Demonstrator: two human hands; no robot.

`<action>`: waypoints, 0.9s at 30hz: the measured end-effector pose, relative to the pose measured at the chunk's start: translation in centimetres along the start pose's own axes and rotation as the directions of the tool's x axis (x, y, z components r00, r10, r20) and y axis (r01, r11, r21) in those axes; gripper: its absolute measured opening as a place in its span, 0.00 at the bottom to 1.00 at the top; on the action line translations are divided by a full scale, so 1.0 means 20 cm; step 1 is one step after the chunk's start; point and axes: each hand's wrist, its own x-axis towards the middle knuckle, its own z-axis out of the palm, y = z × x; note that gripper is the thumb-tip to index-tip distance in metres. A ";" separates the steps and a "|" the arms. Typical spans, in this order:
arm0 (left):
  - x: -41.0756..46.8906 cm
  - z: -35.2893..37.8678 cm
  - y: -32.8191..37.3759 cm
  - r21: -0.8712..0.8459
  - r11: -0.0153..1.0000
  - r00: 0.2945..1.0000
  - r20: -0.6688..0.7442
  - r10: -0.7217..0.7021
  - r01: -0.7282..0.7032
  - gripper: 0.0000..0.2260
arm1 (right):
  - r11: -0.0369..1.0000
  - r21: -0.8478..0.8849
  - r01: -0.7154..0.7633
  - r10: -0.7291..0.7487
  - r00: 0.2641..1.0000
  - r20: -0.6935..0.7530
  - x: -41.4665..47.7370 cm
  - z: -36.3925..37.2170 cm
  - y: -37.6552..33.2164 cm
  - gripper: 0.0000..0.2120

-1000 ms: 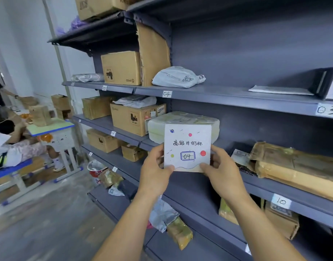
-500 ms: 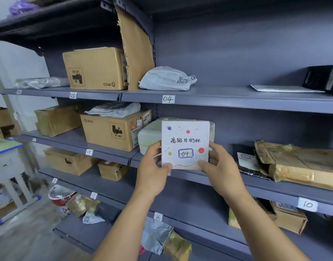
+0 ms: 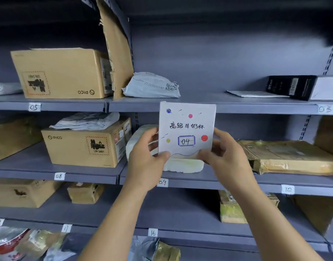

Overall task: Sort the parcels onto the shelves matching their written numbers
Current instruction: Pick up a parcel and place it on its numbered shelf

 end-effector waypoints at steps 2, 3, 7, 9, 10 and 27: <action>0.08 -0.01 0.05 -0.019 0.999 0.999 0.009 0.048 -0.048 0.28 | 0.999 -0.019 0.049 -0.049 0.998 -0.030 0.04 -0.03 -0.09 0.27; 0.12 -0.01 0.08 -0.031 0.997 0.997 0.015 0.072 -0.072 0.28 | 0.997 -0.027 0.070 -0.071 0.996 -0.046 0.07 -0.05 -0.14 0.26; 0.34 0.04 0.18 -0.027 0.990 0.989 0.029 0.142 -0.141 0.29 | 0.990 -0.095 0.108 -0.119 0.986 -0.117 0.26 -0.10 -0.23 0.25; 0.48 0.09 0.21 -0.014 0.989 0.988 0.046 0.144 -0.144 0.29 | 0.985 -0.126 0.114 -0.132 0.980 -0.146 0.39 -0.12 -0.24 0.25; 0.55 0.11 0.22 -0.002 0.989 0.988 0.052 0.147 -0.147 0.29 | 0.983 -0.139 0.117 -0.138 0.978 -0.155 0.45 -0.13 -0.24 0.25; 1.63 0.43 0.20 0.656 0.732 0.983 0.141 0.119 -0.183 0.09 | 0.786 -0.613 0.085 -0.092 0.996 0.019 1.59 -0.20 -0.17 0.19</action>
